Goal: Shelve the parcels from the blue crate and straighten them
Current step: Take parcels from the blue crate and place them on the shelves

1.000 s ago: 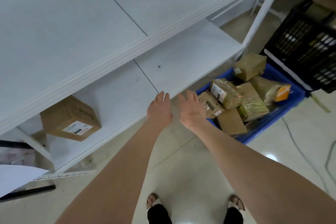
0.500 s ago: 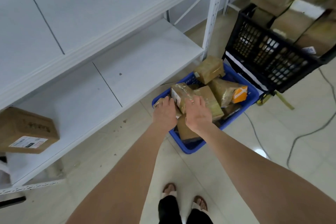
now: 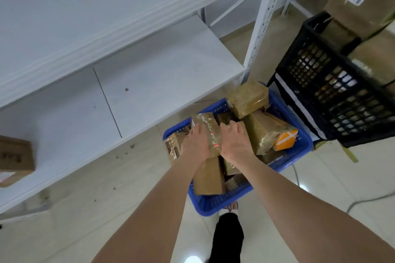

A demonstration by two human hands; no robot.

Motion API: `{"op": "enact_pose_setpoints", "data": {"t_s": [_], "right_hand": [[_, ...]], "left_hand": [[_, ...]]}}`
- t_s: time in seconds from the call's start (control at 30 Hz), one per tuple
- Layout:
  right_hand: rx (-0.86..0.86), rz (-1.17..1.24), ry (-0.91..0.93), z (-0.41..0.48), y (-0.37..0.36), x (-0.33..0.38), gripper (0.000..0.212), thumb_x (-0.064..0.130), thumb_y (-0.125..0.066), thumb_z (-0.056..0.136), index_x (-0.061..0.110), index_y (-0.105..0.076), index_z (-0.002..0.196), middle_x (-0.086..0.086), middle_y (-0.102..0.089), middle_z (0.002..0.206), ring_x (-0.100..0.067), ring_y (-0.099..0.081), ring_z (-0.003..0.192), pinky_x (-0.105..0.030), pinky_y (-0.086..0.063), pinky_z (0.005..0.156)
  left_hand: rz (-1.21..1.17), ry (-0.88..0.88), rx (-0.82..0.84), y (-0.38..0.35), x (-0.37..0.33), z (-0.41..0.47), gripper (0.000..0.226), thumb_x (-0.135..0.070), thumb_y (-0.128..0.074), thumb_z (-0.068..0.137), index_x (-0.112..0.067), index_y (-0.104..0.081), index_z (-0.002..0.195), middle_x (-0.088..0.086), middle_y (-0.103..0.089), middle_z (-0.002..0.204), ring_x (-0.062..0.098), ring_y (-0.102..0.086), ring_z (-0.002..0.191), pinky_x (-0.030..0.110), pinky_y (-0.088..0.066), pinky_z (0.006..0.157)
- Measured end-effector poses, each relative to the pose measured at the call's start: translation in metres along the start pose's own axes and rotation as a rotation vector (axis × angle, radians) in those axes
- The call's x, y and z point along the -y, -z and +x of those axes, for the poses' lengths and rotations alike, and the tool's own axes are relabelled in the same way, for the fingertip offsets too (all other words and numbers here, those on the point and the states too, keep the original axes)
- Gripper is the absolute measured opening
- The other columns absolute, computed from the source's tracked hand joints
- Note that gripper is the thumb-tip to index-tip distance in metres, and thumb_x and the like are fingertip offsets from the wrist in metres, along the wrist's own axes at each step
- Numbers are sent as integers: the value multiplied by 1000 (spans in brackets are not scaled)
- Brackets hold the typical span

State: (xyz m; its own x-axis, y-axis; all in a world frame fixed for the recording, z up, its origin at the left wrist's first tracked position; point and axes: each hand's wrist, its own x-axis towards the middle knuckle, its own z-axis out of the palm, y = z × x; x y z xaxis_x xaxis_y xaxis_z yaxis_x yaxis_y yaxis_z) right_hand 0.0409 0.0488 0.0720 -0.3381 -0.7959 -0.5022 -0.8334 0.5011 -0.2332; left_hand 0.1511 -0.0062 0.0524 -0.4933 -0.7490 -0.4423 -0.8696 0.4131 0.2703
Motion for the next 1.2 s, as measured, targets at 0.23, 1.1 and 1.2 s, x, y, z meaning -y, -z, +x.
{"op": "enact_pose_setpoints", "data": {"t_s": [0.23, 1.1, 1.2], "right_hand": [[154, 153, -85, 86, -27, -21, 85, 34, -67, 88, 18, -13, 152, -12, -15, 157, -31, -19, 145, -44, -27, 115], [528, 1011, -288, 115, -8, -46, 71, 41, -83, 68, 9, -52, 124, -12, -65, 114, -26, -66, 97, -42, -60, 75], [533, 1032, -221, 90, 38, -37, 79, 38, -86, 64, 9, -44, 124, -12, -61, 115, -22, -66, 90, -40, -61, 70]], "left_hand": [[-108, 151, 93, -35, 14, 72, 68, -10, -58, 86, -14, -28, 147, 7, -36, 147, 22, -39, 132, 34, -39, 104], [-1232, 808, -247, -28, -29, 43, 35, -24, -75, 79, -30, -55, 108, -4, -61, 104, 13, -62, 83, 27, -53, 70], [-1248, 798, -288, 18, -45, 17, 51, -26, -79, 74, -28, -51, 117, -9, -57, 98, 10, -61, 84, 24, -52, 67]]}}
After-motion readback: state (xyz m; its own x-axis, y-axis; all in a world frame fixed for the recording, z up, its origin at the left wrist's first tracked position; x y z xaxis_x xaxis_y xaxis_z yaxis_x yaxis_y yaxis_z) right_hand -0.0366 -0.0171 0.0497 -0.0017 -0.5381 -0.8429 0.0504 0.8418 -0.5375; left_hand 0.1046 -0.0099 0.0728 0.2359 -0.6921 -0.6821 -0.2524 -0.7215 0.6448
